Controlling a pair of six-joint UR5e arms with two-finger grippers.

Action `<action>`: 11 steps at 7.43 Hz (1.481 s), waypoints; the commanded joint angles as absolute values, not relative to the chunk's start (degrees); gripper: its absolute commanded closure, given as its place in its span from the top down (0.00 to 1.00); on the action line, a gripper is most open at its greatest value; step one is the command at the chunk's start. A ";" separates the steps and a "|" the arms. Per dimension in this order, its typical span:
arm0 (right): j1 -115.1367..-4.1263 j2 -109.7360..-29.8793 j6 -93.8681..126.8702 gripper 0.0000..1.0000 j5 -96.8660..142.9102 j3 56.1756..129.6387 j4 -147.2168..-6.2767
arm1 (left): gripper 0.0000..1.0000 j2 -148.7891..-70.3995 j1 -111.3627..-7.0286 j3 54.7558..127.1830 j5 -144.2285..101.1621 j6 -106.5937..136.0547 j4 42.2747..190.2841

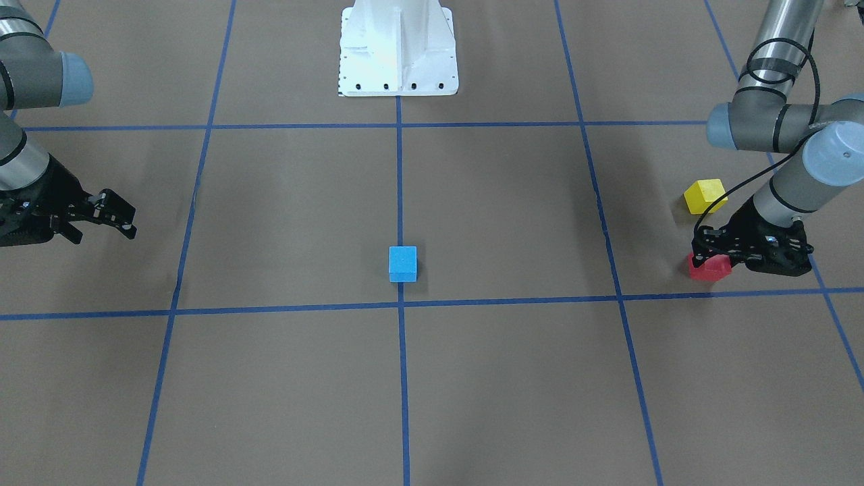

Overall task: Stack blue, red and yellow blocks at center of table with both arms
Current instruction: 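Grasp the red cube with the left gripper and carry it over the blue cube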

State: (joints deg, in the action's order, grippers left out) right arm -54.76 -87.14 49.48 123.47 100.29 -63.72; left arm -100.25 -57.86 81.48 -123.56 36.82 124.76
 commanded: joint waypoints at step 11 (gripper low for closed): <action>-65.13 -92.99 35.33 0.99 127.27 97.82 -63.72 | 0.00 -147.39 -36.56 76.55 -108.90 76.39 97.23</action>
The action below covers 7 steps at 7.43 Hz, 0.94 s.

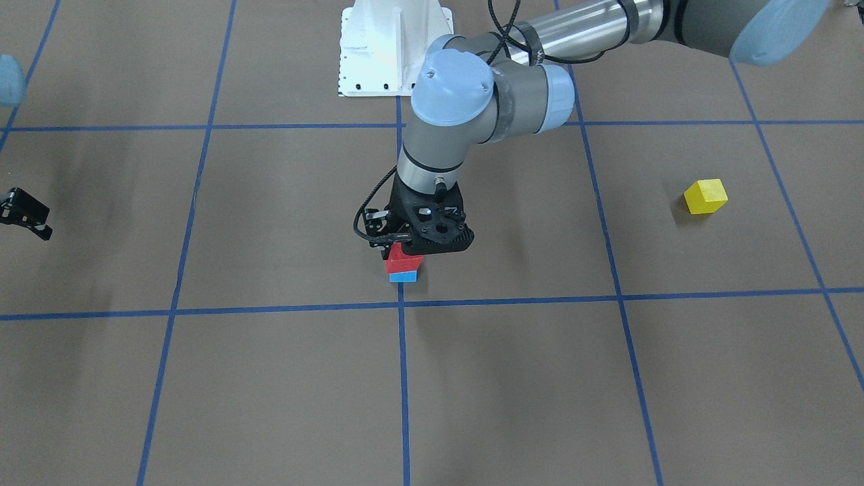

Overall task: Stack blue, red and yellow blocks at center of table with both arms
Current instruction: 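Lower the red cube onto the blue cube with the left gripper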

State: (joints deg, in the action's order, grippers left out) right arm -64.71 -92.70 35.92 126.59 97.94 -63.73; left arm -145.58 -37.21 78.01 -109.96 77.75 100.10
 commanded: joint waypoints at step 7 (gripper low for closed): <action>-65.04 -92.90 35.42 0.99 127.27 97.12 -63.72 | 0.00 -148.80 -32.17 74.97 -105.56 63.25 90.44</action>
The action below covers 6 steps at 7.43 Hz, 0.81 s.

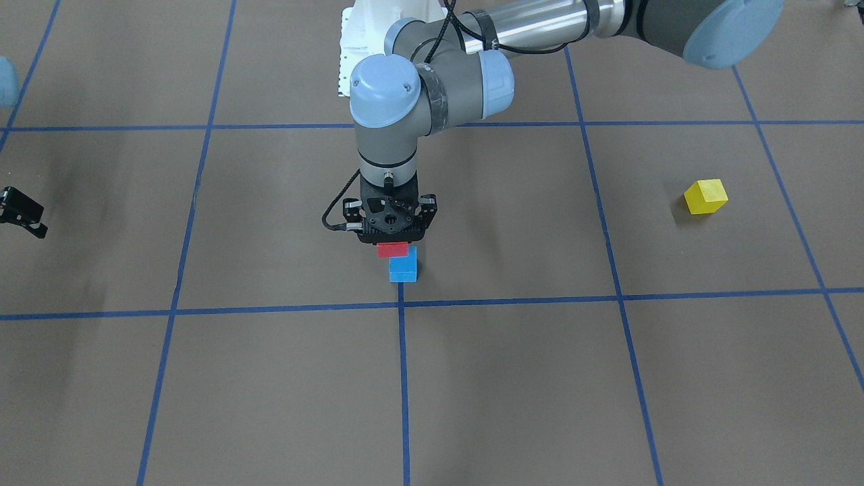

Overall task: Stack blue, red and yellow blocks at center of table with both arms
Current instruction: 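Lower the red cube onto the blue cube with the left gripper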

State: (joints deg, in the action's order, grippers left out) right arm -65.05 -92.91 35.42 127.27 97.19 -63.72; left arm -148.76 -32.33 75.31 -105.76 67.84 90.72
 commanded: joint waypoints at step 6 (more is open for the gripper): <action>-65.04 -92.90 35.51 0.99 127.27 96.94 -63.63 | 0.00 -148.80 -32.52 73.39 -102.84 61.79 91.14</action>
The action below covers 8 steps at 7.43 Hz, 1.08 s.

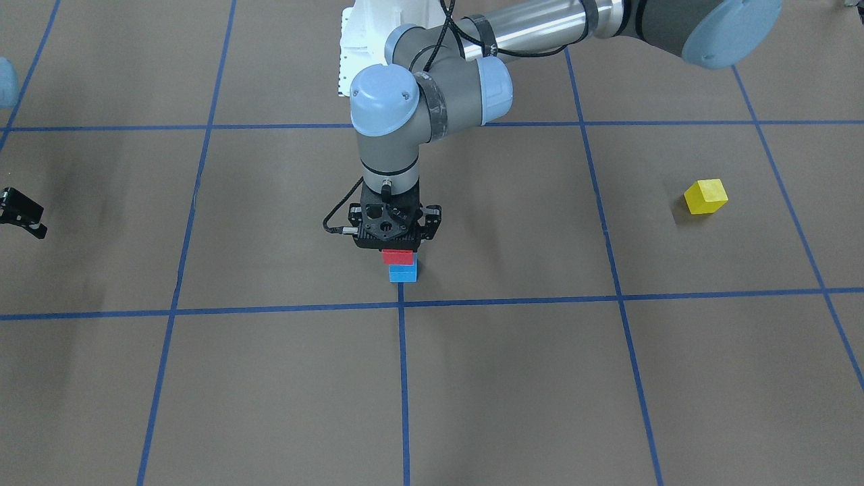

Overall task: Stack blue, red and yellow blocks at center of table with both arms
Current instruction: 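Lower the red cube onto the blue cube with the left gripper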

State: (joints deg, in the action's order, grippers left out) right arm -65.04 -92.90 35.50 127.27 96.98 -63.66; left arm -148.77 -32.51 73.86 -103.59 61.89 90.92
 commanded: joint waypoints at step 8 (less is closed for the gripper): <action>-65.04 -92.29 35.51 0.99 127.27 96.33 -63.63 | 0.00 -148.89 -33.22 72.86 -102.74 61.96 91.49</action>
